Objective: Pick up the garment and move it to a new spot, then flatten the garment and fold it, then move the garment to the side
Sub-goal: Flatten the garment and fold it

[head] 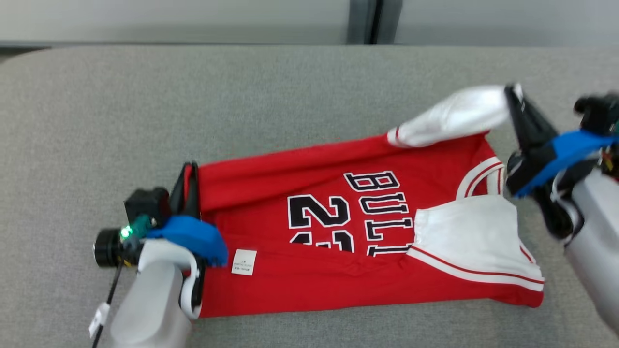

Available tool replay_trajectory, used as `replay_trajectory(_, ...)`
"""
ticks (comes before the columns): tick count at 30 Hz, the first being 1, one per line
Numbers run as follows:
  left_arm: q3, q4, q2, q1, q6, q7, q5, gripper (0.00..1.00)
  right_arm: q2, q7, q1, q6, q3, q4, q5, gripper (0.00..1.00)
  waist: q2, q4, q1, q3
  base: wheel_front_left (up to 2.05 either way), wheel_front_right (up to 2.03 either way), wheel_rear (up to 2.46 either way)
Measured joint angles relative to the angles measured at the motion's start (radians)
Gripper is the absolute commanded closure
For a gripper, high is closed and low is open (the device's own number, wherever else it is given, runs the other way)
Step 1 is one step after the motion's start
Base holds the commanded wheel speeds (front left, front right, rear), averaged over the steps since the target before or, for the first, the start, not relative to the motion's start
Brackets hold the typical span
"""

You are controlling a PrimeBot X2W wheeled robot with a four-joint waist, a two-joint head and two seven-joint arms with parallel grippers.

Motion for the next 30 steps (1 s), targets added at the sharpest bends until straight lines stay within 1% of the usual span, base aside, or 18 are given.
replay_trajectory(6, 0.02, 0.01, -0.019, 0.12, -0.021, 0.0, 0.019, 1.0, -0.002, 0.0, 0.205, 0.0, 0.014, -0.057, 0.031, 1.0, 0.0, -0.022, 0.0, -0.077, 0.0, 0.0, 0.0)
replay_trajectory(12, 0.043, 0.018, -0.036, 0.207, -0.036, 0.0, 0.036, 1.0, 0.03, 0.0, 0.355, 0.0, 0.009, -0.061, 0.07, 1.0, -0.0001, -0.038, 0.0, -0.14, 0.0, 0.0, 0.0)
replay_trajectory(17, 0.072, -0.001, -0.041, 0.27, -0.038, 0.0, 0.046, 1.0, 0.055, 0.0, 0.432, 0.0, -0.024, -0.058, 0.094, 1.0, -0.0001, -0.048, 0.0, -0.173, 0.0, 0.0, 0.0)
replay_trajectory(22, 0.091, -0.037, -0.046, 0.338, -0.037, 0.0, 0.053, 1.0, 0.068, 0.0, 0.48, 0.0, -0.056, -0.055, 0.091, 1.0, -0.0001, -0.051, 0.0001, -0.195, 0.0, 0.0, 0.0)
replay_trajectory(23, 0.096, -0.045, -0.047, 0.351, -0.037, 0.0, 0.053, 0.64, 0.071, 0.0, 0.487, 0.0, -0.063, -0.049, 0.091, 1.0, -0.0001, -0.05, 0.0001, -0.199, 0.0, 0.0, 0.0)
replay_trajectory(24, 0.1, -0.054, -0.048, 0.361, -0.036, 0.0, 0.053, 0.16, 0.074, 0.0, 0.491, 0.0, -0.067, -0.04, 0.091, 0.87, -0.0001, -0.049, 0.0001, -0.201, 0.0, 0.0, 0.0)
replay_trajectory(25, 0.105, -0.066, -0.048, 0.367, -0.035, 0.0, 0.053, 0.0, 0.077, 0.0, 0.495, 0.0, -0.077, -0.036, 0.091, 0.21, -0.0001, -0.048, 0.0001, -0.201, 0.0, 0.0, 0.0)
replay_trajectory(26, 0.106, -0.076, -0.048, 0.372, -0.032, 0.0, 0.054, 0.0, 0.081, 0.0, 0.498, 0.0, -0.091, -0.035, 0.091, 0.0, 0.0, -0.047, 0.0001, -0.202, 0.0, 0.0, 0.0)
replay_trajectory(28, 0.108, -0.107, -0.049, 0.381, -0.026, 0.0, 0.052, 0.0, 0.086, 0.0, 0.5, 0.0, -0.113, -0.035, 0.089, 0.0, 0.0, -0.043, 0.0002, -0.202, 0.0, 0.0, 0.0)
replay_trajectory(30, 0.113, -0.16, -0.048, 0.39, -0.011, 0.0, 0.052, 0.0, 0.086, 0.0, 0.498, 0.0, -0.144, -0.042, 0.074, 0.0, 0.0, -0.04, 0.0002, -0.2, 0.0, 0.0, 0.0)
